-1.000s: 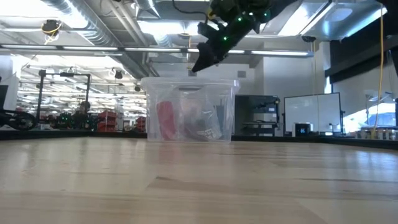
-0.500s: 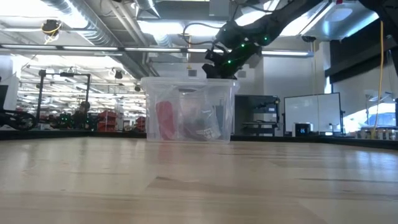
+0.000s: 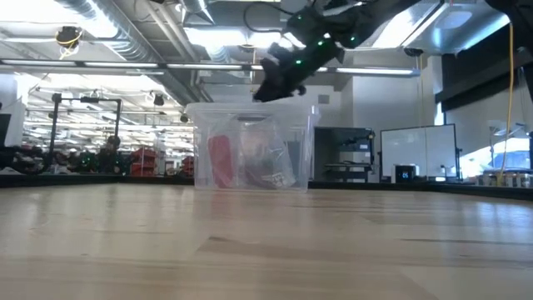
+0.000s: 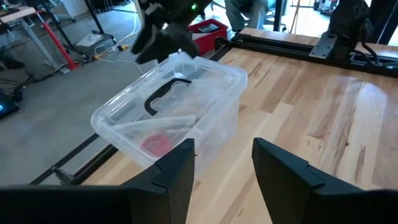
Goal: Roll bandage
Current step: Close the container
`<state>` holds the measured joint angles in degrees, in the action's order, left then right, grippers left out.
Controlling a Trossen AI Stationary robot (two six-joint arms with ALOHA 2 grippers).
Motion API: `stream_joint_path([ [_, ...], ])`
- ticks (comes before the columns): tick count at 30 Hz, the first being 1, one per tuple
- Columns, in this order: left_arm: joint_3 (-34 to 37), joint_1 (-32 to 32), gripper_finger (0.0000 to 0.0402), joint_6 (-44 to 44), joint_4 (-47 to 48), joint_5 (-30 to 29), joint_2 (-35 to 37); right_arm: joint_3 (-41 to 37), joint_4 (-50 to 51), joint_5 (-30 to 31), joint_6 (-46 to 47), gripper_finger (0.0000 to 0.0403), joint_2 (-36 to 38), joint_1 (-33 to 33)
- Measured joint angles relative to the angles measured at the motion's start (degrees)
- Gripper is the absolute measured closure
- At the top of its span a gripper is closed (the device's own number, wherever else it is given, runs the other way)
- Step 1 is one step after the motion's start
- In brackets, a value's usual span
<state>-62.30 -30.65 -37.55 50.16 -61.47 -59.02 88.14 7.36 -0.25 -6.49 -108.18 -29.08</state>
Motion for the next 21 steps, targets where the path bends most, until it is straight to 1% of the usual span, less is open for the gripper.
stream_joint_path([
  [3, 0.00, 0.00, 0.0247, -0.07, -0.07, 0.00, 0.00, -0.07, -6.91, -0.46, 1.31, 0.0226, -2.28, 1.88],
  [6, 0.00, 0.00, 0.0247, -0.17, -0.18, 0.00, 0.00, -0.01, -16.55, 0.01, 3.31, 0.0226, -5.64, 3.44],
  [8, 0.00, 0.00, 0.0247, -0.33, -0.23, -0.02, 0.00, 2.09, -19.04, 0.85, 5.56, 0.0226, -8.89, 4.02],
  [11, 0.00, 0.00, 0.0247, -0.91, -0.21, 0.00, 0.00, 7.85, -16.99, 1.27, 6.48, 0.0226, -14.35, 3.96],
  [16, 0.00, 0.00, 0.0247, -1.04, -0.20, 0.37, 0.00, 19.65, -8.35, 1.70, 5.87, 0.0226, -22.11, 3.94],
  [19, 0.02, -0.01, 0.0247, -1.26, -0.08, 0.96, -0.02, 24.27, -2.03, 2.20, 4.85, 0.0226, -24.51, 3.87],
  [21, 0.02, -0.01, 0.0247, -1.49, 0.02, 1.09, -0.07, 25.41, 0.84, 2.19, 4.64, 0.0226, -25.08, 3.87],
])
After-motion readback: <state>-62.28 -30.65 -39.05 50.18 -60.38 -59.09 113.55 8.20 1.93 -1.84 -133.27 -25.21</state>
